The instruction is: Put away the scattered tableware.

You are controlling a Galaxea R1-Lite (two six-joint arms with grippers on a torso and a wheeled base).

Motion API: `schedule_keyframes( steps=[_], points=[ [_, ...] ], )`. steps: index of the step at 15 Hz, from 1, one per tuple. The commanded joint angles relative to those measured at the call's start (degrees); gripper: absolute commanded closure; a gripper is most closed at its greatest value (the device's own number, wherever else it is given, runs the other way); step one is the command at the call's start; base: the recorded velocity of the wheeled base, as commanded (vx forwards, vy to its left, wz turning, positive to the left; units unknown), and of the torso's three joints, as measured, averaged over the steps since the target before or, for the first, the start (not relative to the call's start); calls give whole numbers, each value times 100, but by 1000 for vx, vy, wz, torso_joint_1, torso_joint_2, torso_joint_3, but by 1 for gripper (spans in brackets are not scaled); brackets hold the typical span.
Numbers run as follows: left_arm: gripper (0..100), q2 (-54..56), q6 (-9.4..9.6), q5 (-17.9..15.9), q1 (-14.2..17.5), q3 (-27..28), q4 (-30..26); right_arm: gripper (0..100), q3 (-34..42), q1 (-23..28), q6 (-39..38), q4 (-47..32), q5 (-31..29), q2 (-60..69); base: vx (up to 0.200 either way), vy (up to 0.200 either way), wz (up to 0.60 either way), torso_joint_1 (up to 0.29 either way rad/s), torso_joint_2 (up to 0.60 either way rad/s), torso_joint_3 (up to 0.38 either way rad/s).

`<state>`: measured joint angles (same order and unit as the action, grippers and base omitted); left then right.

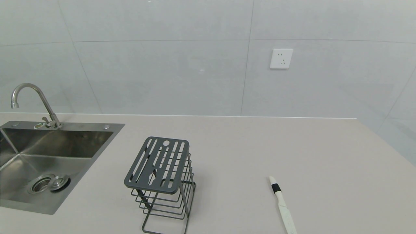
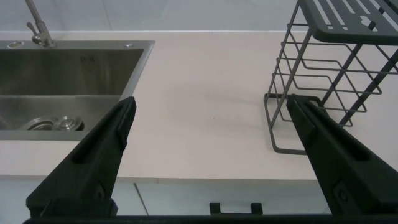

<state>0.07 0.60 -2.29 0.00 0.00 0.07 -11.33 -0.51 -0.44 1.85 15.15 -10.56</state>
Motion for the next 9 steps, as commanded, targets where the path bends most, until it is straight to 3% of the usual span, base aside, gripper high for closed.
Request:
schedule_keyframes(
  steps=[1,9],
  points=[
    [0,-7,-7,1,0,0,1,0,-370,-836,9,-686,146,-1739,0,0,0,0,0,0],
    [0,-7,-7,1,0,0,1,0,-871,-1373,246,-669,146,-4270,0,0,0,0,0,0]
  ],
)
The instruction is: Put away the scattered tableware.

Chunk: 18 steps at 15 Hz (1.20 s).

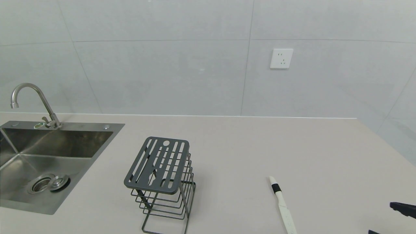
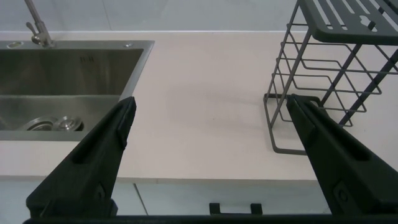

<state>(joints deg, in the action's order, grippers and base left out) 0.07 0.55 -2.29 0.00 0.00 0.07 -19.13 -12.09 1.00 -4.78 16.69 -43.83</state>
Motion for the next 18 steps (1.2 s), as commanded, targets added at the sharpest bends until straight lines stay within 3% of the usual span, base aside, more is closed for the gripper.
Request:
schedule_keyframes(
  steps=[1,4,7,10,14,18],
  points=[
    [0,-7,-2,1,0,0,1,0,-135,-267,199,-6,-25,-1216,0,0,0,0,0,0],
    [0,-7,-2,1,0,0,1,0,-460,-355,849,3,-43,-2218,0,0,0,0,0,0],
    [0,-7,-2,1,0,0,1,0,-750,-487,858,38,-52,-2798,0,0,0,0,0,0],
    [0,-7,-2,1,0,0,1,0,-1067,-715,779,654,-113,-3844,0,0,0,0,0,0],
    [0,-7,-2,1,0,0,1,0,-1181,-1612,-443,1084,-693,-4609,0,0,0,0,0,0],
    [0,-7,7,1,0,0,1,0,-1181,-1805,-733,1084,-1282,-4908,0,0,0,0,0,0]
  ],
)
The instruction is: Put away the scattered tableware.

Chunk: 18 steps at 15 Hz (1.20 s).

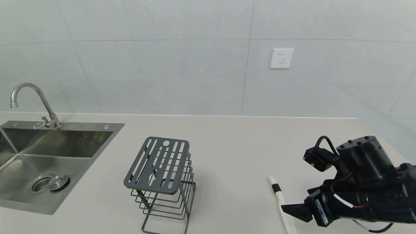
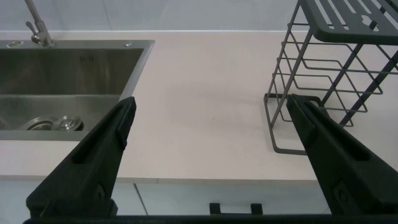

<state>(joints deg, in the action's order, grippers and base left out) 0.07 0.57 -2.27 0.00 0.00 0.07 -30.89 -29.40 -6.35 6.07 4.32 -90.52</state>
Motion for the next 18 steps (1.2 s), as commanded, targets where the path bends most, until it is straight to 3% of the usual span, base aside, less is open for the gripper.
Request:
schedule_keyframes(
  steps=[1,5,15,18],
  points=[
    [0,-7,4,-2,0,0,1,0,-40,-145,-314,-1,-185,-414,0,0,0,0,0,0],
    [0,-7,4,-2,0,0,1,0,-251,-663,-1597,-1,-792,-994,0,0,0,0,0,0],
    [0,-7,13,-2,0,0,1,0,-49,-531,-1641,114,-1310,-1407,0,0,0,0,0,0],
    [0,-7,13,-2,0,0,1,0,4,-496,-1615,694,-1337,-1706,0,0,0,0,0,0]
  ],
)
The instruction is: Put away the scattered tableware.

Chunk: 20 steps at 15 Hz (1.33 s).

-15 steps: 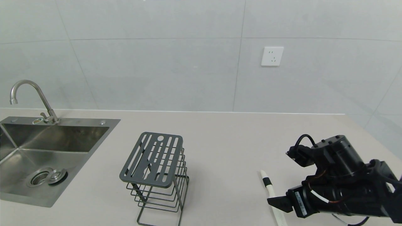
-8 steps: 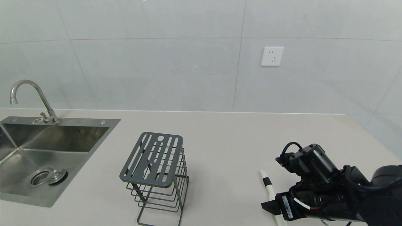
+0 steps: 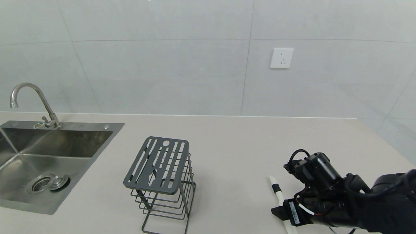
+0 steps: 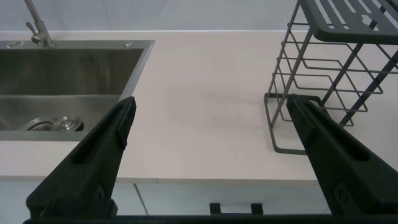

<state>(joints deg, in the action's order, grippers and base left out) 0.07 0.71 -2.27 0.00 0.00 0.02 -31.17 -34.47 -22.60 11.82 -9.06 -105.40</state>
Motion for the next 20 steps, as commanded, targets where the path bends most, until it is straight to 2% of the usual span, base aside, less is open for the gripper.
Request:
schedule_keyframes(
  steps=[1,6,10,16,17,20],
  points=[
    [0,-7,0,-2,0,0,6,0,94,11,19,294,-8,-315,0,0,0,0,0,0],
    [0,-7,0,-2,0,0,6,0,208,55,221,505,-8,-481,0,0,0,0,0,0],
    [0,-7,0,7,0,0,-2,0,199,301,661,1076,-8,-868,0,0,0,0,0,0],
    [0,-7,0,7,0,0,6,0,199,266,661,1191,-8,-921,0,0,0,0,0,0],
    [0,-7,0,7,0,0,6,100,199,248,661,1217,-8,-947,0,0,0,0,0,0],
    [0,-7,0,7,0,0,6,100,252,187,661,1235,-17,-1229,0,0,0,0,0,0]
  ],
)
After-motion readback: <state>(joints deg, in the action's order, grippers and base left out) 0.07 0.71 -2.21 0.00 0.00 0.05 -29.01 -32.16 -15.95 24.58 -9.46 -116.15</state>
